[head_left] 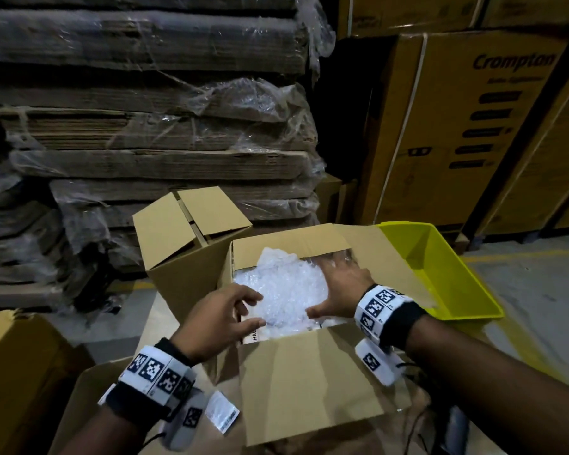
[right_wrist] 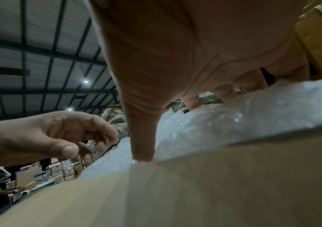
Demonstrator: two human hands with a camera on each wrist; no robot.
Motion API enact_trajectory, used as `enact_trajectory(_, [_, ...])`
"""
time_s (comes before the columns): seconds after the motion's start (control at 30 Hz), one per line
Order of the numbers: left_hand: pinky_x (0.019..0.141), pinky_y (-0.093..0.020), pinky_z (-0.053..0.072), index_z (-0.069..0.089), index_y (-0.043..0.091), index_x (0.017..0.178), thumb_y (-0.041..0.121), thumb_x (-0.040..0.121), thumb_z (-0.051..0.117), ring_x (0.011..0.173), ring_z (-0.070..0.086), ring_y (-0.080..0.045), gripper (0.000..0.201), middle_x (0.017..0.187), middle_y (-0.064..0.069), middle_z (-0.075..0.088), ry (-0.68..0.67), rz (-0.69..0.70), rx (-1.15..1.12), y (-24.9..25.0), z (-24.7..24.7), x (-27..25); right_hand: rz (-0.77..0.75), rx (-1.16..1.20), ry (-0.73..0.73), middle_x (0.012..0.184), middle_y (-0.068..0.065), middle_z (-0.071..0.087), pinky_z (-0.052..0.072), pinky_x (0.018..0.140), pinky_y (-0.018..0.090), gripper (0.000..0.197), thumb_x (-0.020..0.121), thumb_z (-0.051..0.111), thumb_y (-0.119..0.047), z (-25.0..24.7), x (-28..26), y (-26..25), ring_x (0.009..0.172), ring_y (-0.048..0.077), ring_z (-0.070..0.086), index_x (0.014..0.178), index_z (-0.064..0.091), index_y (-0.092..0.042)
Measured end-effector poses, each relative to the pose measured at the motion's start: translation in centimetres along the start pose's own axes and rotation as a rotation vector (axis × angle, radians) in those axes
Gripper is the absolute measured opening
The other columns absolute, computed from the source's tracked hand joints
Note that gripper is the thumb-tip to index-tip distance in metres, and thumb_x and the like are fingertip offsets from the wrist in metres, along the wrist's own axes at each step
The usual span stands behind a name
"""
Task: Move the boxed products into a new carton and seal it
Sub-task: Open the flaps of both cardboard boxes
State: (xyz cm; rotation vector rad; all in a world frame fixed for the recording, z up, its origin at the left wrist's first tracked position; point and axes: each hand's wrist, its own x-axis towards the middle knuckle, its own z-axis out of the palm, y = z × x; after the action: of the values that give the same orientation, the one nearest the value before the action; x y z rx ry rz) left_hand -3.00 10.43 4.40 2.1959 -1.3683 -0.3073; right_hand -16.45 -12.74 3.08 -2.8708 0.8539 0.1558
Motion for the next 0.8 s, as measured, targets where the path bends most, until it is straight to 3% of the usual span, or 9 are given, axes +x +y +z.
enact_trajectory(0.1, [0.081,-0.022,0.051,0.046,0.038,0.135,0.046,0.071,0.083,0.106,0.054,0.001,0.074,0.127,0.019,0.045,-0.011,-0.031,0.08,-0.5,0.2,0.6,-0.002,-0.012,-0.004,0.155,0.009,0.022,0.029,0.111,0.052,0.109,0.059,0.07,-0.072,0.2,0.0,-0.1,0.141,0.035,0.023,0.146,0.014,-0.039])
enact_trajectory(0.2, [0.098,-0.027,0.048,0.032,0.035,0.149,0.047,0.064,0.088,0.124,0.048,-0.006,0.103,0.149,0.012,0.032,-0.051,-0.038,0.111,-0.7,1.4,1.4,-0.058,0.089,0.072,0.137,0.009,0.05,0.042,0.103,0.041,0.096,0.066,0.074,-0.055,0.5,0.3,-0.1,0.124,0.03,0.047,0.145,0.024,-0.034])
enact_trajectory(0.3, [0.109,-0.036,0.042,0.024,0.031,0.153,0.05,0.058,0.09,0.133,0.042,-0.015,0.117,0.155,0.005,0.028,-0.03,-0.022,0.108,-0.7,2.5,2.1,-0.077,0.145,0.149,0.123,0.004,0.063,0.051,0.088,0.034,0.079,0.075,0.072,-0.038,0.7,0.4,-0.2,0.107,0.027,0.06,0.143,0.032,-0.032])
enact_trajectory(0.43, [0.11,-0.037,0.04,0.02,0.029,0.154,0.054,0.054,0.091,0.13,0.042,-0.018,0.125,0.156,0.008,0.025,0.074,0.018,0.04,-0.6,3.2,2.5,-0.046,0.397,0.229,0.116,-0.004,0.068,0.052,0.088,0.035,0.062,0.072,0.075,-0.03,-0.2,0.2,0.6,0.104,0.022,0.063,0.129,0.051,-0.034])
enact_trajectory(0.53, [0.096,-0.024,0.045,0.019,0.033,0.155,0.054,0.058,0.089,0.112,0.046,-0.011,0.121,0.147,0.012,0.034,0.167,0.02,-0.057,0.2,3.0,2.9,-0.1,0.593,0.276,0.118,-0.009,0.067,0.053,0.091,0.037,0.062,0.07,0.078,-0.031,-1.4,0.1,2.0,0.103,0.013,0.064,0.127,0.056,-0.03])
enact_trajectory(0.63, [0.088,-0.021,0.042,0.03,0.033,0.151,0.043,0.077,0.08,0.105,0.045,-0.007,0.091,0.131,0.013,0.05,0.2,0.071,-0.102,1.8,2.5,3.7,-0.259,0.787,0.313,0.115,-0.009,0.068,0.052,0.092,0.035,0.052,0.072,0.081,-0.022,-3.0,-0.8,2.7,0.103,0.009,0.064,0.121,0.063,-0.023])
enact_trajectory(0.7, [0.095,-0.025,0.043,0.04,0.033,0.144,0.033,0.087,0.073,0.117,0.046,-0.005,0.066,0.13,0.013,0.052,0.161,0.101,-0.183,3.3,2.1,4.4,-0.313,0.992,0.29,0.111,-0.007,0.07,0.054,0.09,0.031,0.047,0.072,0.082,-0.016,-4.5,-1.9,2.9,0.102,0.01,0.066,0.115,0.065,-0.022])
enact_trajectory(0.8, [0.11,-0.028,0.039,0.046,0.036,0.129,0.011,0.094,0.064,0.126,0.045,0.003,0.047,0.134,0.018,0.049,0.052,0.143,-0.404,5.9,1.8,5.1,-0.336,1.103,0.275,0.115,-0.003,0.063,0.049,0.089,0.018,0.06,0.059,0.081,-0.043,-5.2,-3.2,3.9,0.104,0.003,0.061,0.113,0.061,-0.025])
